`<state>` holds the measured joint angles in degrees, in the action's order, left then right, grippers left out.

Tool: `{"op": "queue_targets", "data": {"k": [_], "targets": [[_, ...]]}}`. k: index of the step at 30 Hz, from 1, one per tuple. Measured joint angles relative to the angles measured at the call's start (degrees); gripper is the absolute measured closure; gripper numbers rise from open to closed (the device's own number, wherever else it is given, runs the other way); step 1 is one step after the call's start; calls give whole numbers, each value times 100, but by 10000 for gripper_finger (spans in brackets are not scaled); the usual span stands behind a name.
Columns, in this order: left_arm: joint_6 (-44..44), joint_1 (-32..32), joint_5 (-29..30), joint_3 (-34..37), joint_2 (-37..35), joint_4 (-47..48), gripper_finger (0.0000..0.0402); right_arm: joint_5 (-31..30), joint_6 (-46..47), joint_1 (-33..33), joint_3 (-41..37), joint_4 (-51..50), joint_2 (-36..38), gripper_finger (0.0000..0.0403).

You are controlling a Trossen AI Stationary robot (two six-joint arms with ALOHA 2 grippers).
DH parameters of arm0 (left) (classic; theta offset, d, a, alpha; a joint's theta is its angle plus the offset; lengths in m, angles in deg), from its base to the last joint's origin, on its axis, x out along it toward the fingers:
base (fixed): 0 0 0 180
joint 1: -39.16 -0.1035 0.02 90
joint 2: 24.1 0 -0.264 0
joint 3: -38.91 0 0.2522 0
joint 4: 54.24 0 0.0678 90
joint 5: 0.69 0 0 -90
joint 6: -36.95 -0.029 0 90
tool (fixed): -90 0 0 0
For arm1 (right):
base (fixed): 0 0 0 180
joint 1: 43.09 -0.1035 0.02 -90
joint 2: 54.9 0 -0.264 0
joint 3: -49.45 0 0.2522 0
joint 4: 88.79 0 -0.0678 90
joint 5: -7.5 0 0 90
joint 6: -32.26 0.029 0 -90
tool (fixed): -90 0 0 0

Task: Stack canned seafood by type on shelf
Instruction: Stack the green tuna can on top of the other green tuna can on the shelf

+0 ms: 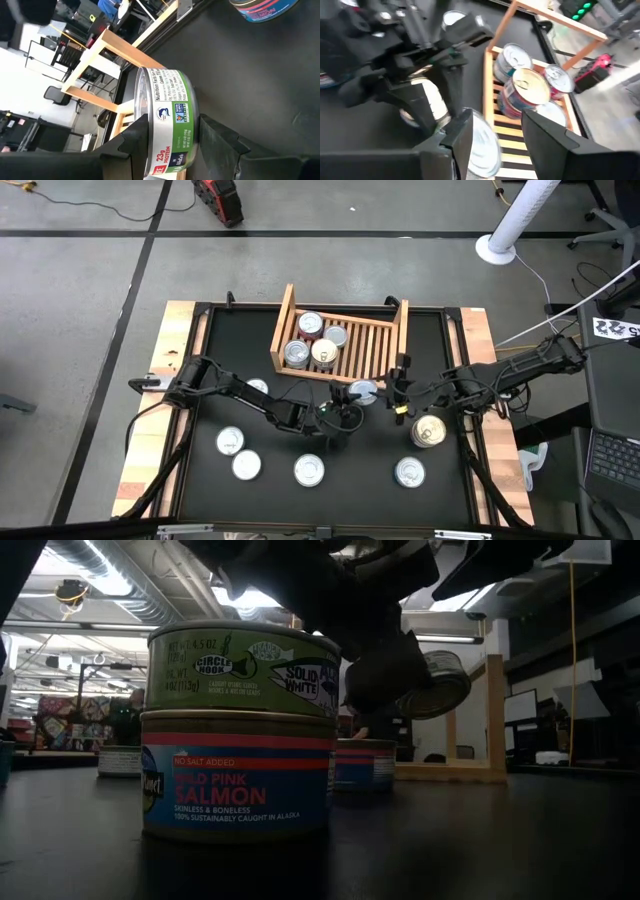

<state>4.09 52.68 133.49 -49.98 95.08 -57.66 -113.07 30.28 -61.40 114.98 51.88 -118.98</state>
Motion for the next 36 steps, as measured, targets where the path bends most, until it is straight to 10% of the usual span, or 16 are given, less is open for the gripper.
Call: {"op": "queue_targets", "data": {"k": [21, 36], "targets": [[307, -154, 1, 0, 0, 20, 253, 272, -755, 73, 2, -624, -605, 124], [328, -195, -2, 0, -2, -71, 253, 92, -2082, 73, 4, -754, -1205, 122]]}}
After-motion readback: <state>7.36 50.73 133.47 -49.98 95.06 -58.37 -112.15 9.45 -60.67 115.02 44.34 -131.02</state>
